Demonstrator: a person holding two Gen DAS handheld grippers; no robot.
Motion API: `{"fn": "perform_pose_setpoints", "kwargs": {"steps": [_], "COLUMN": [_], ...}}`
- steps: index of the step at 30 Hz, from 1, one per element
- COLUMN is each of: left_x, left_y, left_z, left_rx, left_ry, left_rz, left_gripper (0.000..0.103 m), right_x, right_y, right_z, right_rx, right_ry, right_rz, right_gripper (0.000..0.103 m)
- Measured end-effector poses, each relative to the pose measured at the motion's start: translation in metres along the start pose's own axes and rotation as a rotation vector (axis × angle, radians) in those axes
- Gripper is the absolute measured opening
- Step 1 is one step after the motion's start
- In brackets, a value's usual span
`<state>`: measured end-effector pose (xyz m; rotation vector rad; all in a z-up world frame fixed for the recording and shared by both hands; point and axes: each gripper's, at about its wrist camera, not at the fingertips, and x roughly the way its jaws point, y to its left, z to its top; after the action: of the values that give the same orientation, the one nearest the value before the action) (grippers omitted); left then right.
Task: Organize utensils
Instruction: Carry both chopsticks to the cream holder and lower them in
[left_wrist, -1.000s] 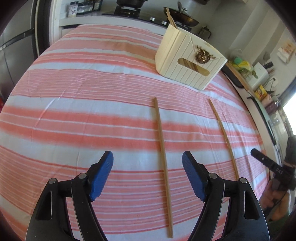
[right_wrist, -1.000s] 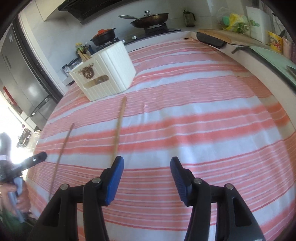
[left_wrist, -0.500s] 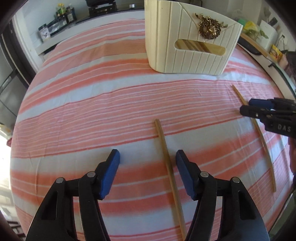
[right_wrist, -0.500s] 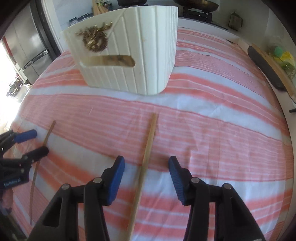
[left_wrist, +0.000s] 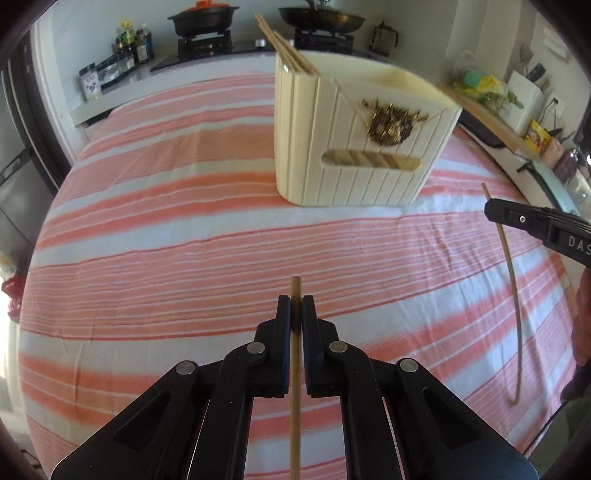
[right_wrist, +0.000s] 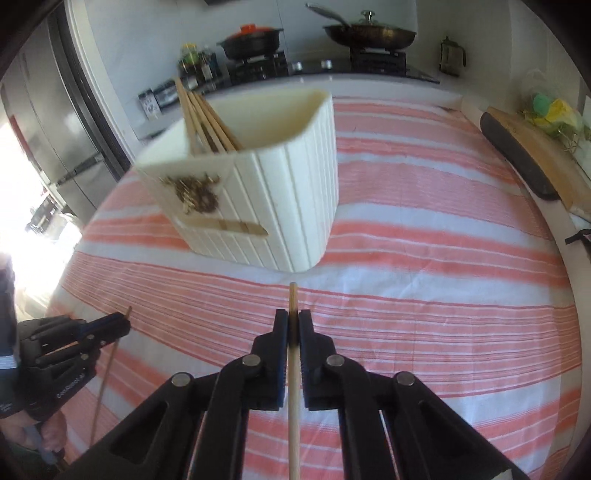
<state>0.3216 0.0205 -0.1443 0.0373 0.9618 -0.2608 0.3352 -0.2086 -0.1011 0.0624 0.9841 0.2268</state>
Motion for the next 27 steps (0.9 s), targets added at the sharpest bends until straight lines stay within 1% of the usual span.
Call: {"fn": "perform_pose_setpoints", "kwargs": {"steps": [3, 6, 9, 12, 16, 19, 27], "left_x": [-0.041, -0.079, -0.115, -0.142, -0.165, -0.173, -0.176], "left_y": [-0.005, -0.005, -0.006, -0.009, -0.01, -0.011, -0.018], "left_z": [0.0, 0.001, -0.002, -0.003, 0.0, 0.0, 0.001], "left_rx": [0.011, 0.013, 0.008, -0.004, -0.032, -0.037, -0.011], "left_ry": [-0.086, -0.171, -0.251, -0.321, -0.391, -0.428, -0.447], "left_rz": [-0.017, -0.043, -0.075, -0.103, -0.132, -0.12, -0.058], "left_gripper": [0.004, 0.004, 0.004, 0.004, 0.004, 0.004, 0.004], "right_x": [-0.049, -0.095, -0.13, -0.156, -0.175, -0.185, -0.193], "right_y": [0.002, 0.011, 0.013, 0.02, 0.028, 0.033, 0.034], "right_z": [-0.002, -0.01, -0.018, -0.029, -0.033, -0.034, -0.035], "right_rx": [-0.005, -0.028, -0.044, -0.06, -0.083, -0.082, -0.076], "right_ry": [-0.102, -0.195, -0.282, -0.359, -0.433, -0.47, -0.484], "right_rz": [0.047, 0.075, 0.093, 0.09, 0.079, 0.072, 0.088], "right_gripper": [0.006, 0.006, 0.006, 0.006, 0.006, 0.006, 0.006]}}
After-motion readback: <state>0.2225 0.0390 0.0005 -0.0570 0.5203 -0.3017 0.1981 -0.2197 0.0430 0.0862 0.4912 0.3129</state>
